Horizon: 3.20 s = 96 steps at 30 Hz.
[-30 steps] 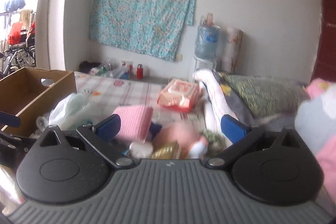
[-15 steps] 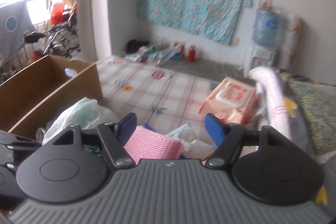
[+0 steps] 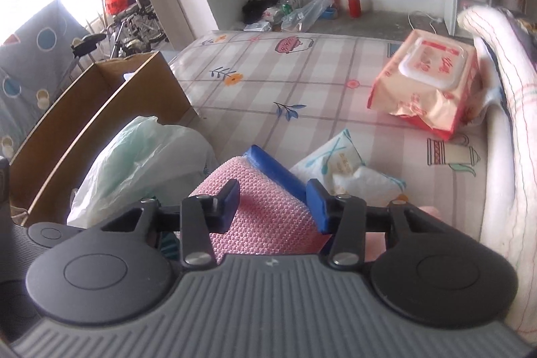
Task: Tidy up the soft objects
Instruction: 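Carry the pink sponge with the left gripper into the cardboard box, then open the left gripper to release the sponge and withdraw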
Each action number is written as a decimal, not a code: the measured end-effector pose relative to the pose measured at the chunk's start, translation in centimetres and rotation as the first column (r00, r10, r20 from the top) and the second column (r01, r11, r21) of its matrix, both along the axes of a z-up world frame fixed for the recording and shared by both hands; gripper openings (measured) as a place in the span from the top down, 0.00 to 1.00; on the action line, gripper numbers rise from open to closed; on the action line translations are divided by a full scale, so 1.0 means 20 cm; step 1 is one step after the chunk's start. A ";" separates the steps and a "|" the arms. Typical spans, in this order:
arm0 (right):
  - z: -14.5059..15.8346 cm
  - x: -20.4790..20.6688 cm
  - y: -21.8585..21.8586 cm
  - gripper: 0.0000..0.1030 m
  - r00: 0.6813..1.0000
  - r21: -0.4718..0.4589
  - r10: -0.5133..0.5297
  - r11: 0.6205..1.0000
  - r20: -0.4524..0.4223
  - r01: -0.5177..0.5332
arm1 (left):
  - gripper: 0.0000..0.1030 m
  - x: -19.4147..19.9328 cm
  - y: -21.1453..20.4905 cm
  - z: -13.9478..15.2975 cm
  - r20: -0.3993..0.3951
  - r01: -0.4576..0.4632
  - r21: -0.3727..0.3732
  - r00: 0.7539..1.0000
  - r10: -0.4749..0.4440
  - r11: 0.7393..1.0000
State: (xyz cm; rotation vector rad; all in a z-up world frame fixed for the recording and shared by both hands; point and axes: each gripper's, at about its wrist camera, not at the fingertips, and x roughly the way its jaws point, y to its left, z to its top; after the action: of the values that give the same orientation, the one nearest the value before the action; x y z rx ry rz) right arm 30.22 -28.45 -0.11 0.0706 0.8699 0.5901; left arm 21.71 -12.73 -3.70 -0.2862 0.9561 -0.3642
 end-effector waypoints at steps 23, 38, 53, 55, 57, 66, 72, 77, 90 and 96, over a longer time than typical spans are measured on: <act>0.30 -0.29 -0.02 0.64 0.995 0.210 -0.035 0.976 -0.092 0.054 | 0.35 -0.22 0.14 0.39 0.227 -0.071 0.071 0.972 0.053 0.995; 0.58 -0.24 1.02 0.60 0.988 0.332 0.145 0.936 -0.052 -0.120 | 0.35 -0.33 1.03 0.70 0.298 -0.354 0.123 0.904 0.305 0.927; 0.26 0.03 1.42 0.60 0.997 0.205 0.040 0.979 -0.073 -0.025 | 0.36 0.23 1.50 0.22 -0.046 -0.271 0.227 0.956 0.288 0.935; 0.28 0.01 1.37 0.59 0.998 0.196 0.042 0.980 -0.048 -0.032 | 0.36 0.28 1.52 0.16 -0.107 -0.269 0.230 0.948 0.299 0.935; 0.29 -0.01 1.31 0.59 0.999 0.198 0.043 0.980 -0.028 -0.036 | 0.38 0.29 1.53 0.10 -0.148 -0.277 0.237 0.937 0.316 0.931; 0.31 -0.09 1.06 0.59 1.000 0.243 0.022 0.970 -0.017 -0.017 | 0.44 0.39 1.59 0.07 -0.164 -0.321 0.304 0.910 0.381 0.897; 0.27 -0.12 0.99 0.59 0.999 0.266 0.016 0.964 -0.042 -0.004 | 0.58 0.53 1.60 -0.01 -0.229 -0.331 0.290 0.887 0.401 0.898; 0.24 -0.13 0.93 0.59 0.998 0.269 -0.008 0.963 -0.060 0.024 | 0.64 0.62 1.53 0.00 -0.216 -0.259 0.309 0.918 0.333 0.915; 0.19 -0.18 0.82 0.58 0.993 0.265 -0.059 0.961 -0.099 0.083 | 0.59 0.64 1.35 0.01 -0.120 -0.101 0.373 0.980 0.157 0.922; 0.19 -0.28 0.73 0.53 0.991 0.256 -0.114 0.958 -0.075 0.130 | 0.15 0.58 1.37 0.08 -0.117 -0.169 0.359 0.968 0.223 0.918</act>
State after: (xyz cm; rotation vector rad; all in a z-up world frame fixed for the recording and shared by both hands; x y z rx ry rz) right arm 24.60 -13.81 3.68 0.3803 0.8354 0.5855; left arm 33.22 14.71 -2.13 -0.0866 1.1153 0.0162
